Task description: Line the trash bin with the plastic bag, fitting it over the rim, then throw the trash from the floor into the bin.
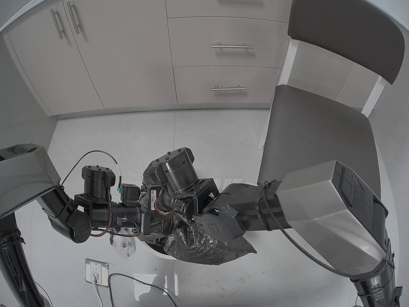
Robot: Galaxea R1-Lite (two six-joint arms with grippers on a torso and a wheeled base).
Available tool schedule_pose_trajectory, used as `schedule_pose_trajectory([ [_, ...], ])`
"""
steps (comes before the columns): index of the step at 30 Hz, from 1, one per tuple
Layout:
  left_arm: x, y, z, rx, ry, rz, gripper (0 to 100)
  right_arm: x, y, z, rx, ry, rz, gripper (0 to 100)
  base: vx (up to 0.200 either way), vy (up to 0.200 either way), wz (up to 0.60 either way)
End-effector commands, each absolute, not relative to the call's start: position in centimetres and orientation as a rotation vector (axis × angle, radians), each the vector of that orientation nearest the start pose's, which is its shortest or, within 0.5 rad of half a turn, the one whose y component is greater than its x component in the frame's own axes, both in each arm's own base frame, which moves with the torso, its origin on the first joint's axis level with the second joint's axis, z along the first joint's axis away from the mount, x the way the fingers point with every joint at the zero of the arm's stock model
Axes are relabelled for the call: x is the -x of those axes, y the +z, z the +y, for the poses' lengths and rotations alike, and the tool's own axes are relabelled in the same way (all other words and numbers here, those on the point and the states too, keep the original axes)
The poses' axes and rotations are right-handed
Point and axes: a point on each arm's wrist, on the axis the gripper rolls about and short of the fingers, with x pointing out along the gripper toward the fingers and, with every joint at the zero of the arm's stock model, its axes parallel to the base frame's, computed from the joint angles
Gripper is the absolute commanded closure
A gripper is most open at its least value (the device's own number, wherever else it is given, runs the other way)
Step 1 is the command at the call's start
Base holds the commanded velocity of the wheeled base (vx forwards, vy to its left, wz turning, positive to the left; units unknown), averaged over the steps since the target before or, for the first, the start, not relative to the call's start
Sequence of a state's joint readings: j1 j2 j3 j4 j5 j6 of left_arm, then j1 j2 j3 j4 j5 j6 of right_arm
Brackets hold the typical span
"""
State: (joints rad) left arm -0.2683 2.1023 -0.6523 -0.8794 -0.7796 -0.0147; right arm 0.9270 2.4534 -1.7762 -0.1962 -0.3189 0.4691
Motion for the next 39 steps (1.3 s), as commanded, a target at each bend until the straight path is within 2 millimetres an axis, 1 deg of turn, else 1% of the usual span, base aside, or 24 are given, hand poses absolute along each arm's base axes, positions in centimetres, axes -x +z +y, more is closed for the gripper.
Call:
schedule_pose_trajectory([
  [1,-30.8,3.5,-10.2,0.175,-1.012,0.61,100,-30.7,9.1,40.1,-0.16,0.488,0.527,100,0.0,0.0,0.0],
  [5,-30.4,3.4,-10.1,0.209,-1.006,0.637,100,-30.6,9.2,40.1,-0.154,0.491,0.527,100,0.0,0.0,0.0],
  [9,-30.3,3.4,-9.9,0.214,-1.002,0.626,100,-30.5,9.4,40.0,-0.147,0.492,0.529,100,0.0,0.0,0.0],
  [11,-30.2,3.4,-9.8,0.215,-1.001,0.622,100,-30.3,9.7,39.5,-0.114,0.492,0.561,100,0.0,0.0,0.0],
  [13,-30.2,3.5,-9.8,0.223,-0.997,0.619,100,-30.1,9.7,38.8,-0.023,0.497,0.604,100,0.0,0.0,0.0],
  [14,-30.1,3.6,-9.7,0.242,-0.992,0.625,100,-30.1,9.8,38.6,0.025,0.508,0.61,100,0.0,0.0,0.0],
  [16,-30.1,4.2,-9.7,0.267,-0.986,0.615,100,-30.3,10.3,38.3,0.054,0.513,0.6,100,0.0,0.0,0.0],
  [19,-30.2,4.9,-9.7,0.311,-0.987,0.603,100,-30.5,11.0,38.3,0.055,0.512,0.583,100,0.0,0.0,0.0],
  [20,-30.2,5.0,-9.8,0.322,-1.006,0.595,100,-30.5,11.2,38.3,0.058,0.511,0.586,0,0.0,0.0,0.0],
  [30,-30.2,5.0,-9.3,0.344,-1.017,0.577,100,-30.6,11.3,38.4,0.032,0.502,0.588,0,0.0,0.0,0.0],
  [34,-30.1,4.8,-9.1,0.348,-1.01,0.587,100,-31.4,12.2,37.8,-0.008,0.476,0.571,0,0.0,0.0,0.0],
  [35,-30.2,4.7,-8.9,0.352,-1.004,0.587,100,-31.5,13.0,37.2,-0.022,0.467,0.566,0,0.0,0.0,0.0],
  [37,-30.3,4.7,-8.6,0.357,-0.991,0.587,100,-31.2,13.9,36.4,-0.048,0.456,0.569,0,0.0,0.0,0.0],
  [39,-30.4,4.7,-8.3,0.364,-0.98,0.587,100,-30.6,14.3,35.6,-0.054,0.45,0.586,0,0.0,0.0,0.0],
])
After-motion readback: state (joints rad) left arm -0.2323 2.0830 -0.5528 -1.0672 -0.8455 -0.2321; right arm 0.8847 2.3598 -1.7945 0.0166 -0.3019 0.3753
